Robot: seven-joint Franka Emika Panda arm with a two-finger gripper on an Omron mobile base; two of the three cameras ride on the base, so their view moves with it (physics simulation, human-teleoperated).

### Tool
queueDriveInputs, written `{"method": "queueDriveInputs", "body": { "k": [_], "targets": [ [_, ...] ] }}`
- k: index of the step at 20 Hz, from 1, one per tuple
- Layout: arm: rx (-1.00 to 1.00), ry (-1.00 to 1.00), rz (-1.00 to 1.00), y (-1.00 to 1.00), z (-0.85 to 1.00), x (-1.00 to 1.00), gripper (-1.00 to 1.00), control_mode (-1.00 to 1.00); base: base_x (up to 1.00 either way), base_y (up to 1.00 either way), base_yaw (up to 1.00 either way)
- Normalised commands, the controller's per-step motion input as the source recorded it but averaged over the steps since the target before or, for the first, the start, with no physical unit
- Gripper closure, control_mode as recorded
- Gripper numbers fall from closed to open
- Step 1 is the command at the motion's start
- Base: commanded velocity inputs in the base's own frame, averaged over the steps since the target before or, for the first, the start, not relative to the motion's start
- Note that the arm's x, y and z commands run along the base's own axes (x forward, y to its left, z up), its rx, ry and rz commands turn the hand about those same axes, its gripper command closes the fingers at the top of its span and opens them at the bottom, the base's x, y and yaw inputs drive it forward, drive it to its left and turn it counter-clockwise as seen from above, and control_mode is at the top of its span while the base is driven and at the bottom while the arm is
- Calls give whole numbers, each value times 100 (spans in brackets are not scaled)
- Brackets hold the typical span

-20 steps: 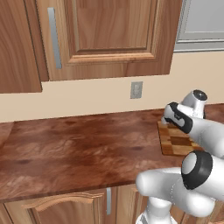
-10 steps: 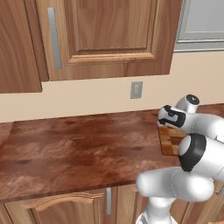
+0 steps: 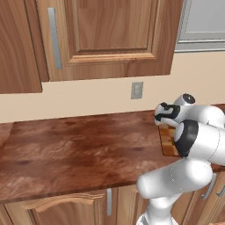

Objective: Move the cutting board and knife to the sink. Then move spray from the cabinet to the counter.

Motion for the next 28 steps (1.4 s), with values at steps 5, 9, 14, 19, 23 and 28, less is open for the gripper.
{"method": "queueDriveInputs", "body": {
  "k": [5,9,14,19,23,28],
  "targets": [
    [0,0,2,0,-16,26,-100,-100,0,0,0],
    [0,0,2,0,-29,25,-100,-100,0,0,0],
    [0,0,3,0,-36,29,-100,-100,0,0,0],
    [0,0,6,-13,-28,31,-100,-100,0,0,0],
    [0,0,6,-30,-20,35,-100,-100,0,0,0],
    [0,0,5,-30,-9,43,-100,-100,0,0,0]
  ]
}}
